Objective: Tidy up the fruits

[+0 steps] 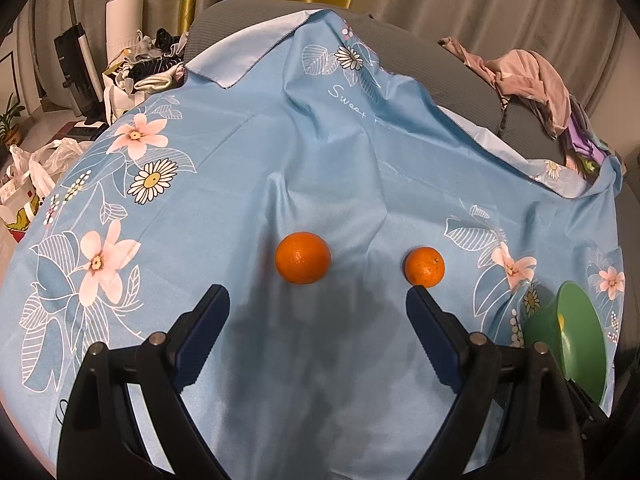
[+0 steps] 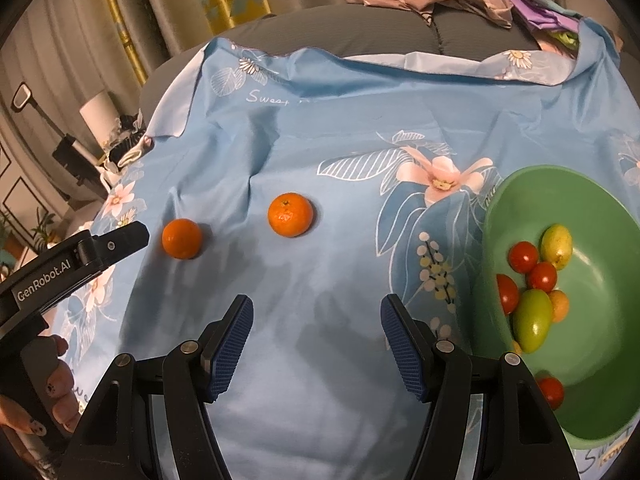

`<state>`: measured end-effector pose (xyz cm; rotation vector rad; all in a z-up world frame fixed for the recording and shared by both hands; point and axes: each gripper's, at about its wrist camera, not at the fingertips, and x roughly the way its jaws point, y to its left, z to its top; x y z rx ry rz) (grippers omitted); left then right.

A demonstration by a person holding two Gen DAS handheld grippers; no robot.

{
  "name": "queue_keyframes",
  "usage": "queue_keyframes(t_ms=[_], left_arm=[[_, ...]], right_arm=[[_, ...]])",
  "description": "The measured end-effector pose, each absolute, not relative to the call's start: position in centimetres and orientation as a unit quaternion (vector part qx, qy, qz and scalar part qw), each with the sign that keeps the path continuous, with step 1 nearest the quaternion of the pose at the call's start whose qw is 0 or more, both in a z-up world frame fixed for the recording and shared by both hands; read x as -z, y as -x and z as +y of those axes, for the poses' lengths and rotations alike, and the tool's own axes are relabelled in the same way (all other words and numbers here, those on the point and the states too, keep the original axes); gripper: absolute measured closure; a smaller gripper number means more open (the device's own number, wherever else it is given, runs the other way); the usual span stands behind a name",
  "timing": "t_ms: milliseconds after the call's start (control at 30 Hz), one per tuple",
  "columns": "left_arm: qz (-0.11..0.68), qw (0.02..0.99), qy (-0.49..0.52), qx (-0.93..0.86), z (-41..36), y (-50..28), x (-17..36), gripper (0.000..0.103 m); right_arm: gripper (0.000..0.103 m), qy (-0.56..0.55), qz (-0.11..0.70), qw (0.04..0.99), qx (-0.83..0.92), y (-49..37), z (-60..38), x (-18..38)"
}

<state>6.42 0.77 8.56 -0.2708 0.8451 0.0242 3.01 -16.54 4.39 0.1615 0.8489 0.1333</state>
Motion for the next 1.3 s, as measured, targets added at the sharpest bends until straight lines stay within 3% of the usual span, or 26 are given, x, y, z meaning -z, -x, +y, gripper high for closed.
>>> queue_keyframes(t_ms=[933, 1300], left_arm=[[0.413, 0.900, 0.136, -0.008, 0.6, -6.7, -8.3, 0.013], [0.406, 0.902, 0.145, -0.006, 1.3, -7.2, -8.1, 0.015]], right_arm=[[0.036, -0.079, 0.416, 0.904, -0.065, -3.6, -16.3, -3.9], [0.036, -0.132, 0.395, 0.905, -0.086, -5.6, -17.5, -5.0]])
